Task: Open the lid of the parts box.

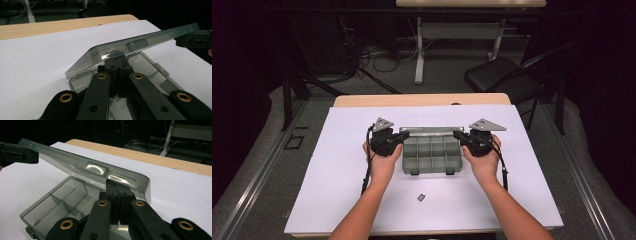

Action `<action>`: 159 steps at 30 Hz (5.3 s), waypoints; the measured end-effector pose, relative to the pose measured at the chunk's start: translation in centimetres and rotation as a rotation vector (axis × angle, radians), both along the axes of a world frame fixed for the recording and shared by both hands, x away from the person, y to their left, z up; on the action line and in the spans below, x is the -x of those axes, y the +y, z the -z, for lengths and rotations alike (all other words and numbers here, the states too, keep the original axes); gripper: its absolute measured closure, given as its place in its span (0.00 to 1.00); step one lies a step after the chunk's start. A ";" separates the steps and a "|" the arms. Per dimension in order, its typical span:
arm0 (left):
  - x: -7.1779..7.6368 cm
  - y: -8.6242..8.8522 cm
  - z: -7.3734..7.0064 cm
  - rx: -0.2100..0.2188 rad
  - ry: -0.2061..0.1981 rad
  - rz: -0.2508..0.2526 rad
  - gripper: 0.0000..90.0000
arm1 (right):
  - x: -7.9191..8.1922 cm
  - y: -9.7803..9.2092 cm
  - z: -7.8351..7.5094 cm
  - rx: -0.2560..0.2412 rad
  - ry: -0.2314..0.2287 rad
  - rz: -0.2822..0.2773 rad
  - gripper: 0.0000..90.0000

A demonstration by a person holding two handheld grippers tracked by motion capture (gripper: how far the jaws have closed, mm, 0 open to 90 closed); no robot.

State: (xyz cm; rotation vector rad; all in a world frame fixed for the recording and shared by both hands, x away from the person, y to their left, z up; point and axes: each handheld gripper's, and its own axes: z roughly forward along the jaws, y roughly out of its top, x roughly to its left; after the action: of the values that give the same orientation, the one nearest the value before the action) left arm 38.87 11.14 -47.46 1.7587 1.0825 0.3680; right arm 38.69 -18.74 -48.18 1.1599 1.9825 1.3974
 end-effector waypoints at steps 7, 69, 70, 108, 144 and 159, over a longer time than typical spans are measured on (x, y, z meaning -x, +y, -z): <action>-0.1 0.5 -0.1 0.000 -0.013 -0.003 1.00 | 0.3 0.4 0.1 0.013 -0.019 -0.003 0.99; -0.5 0.4 -0.3 0.004 -0.020 0.014 1.00 | -3.4 -1.6 4.3 0.170 -0.035 0.085 0.81; -0.5 0.4 -0.3 0.005 -0.020 0.015 1.00 | -3.4 -1.5 4.5 0.172 -0.037 0.085 0.81; -0.5 -0.1 1.6 -0.074 0.054 0.009 0.71 | -3.6 -0.4 5.8 0.251 -0.096 0.100 0.93; -1.0 -1.6 7.5 -0.287 0.261 0.001 0.51 | -3.6 -0.7 6.2 0.215 -0.094 0.099 0.93; -0.7 -1.7 8.0 -0.325 0.231 -0.006 0.63 | -3.7 -0.7 6.2 0.202 -0.092 0.105 0.93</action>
State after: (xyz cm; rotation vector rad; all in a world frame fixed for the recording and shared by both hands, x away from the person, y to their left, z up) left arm 39.62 9.41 -55.47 2.1269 1.2440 0.3657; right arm 42.35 -19.47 -54.39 1.0726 1.9195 1.1478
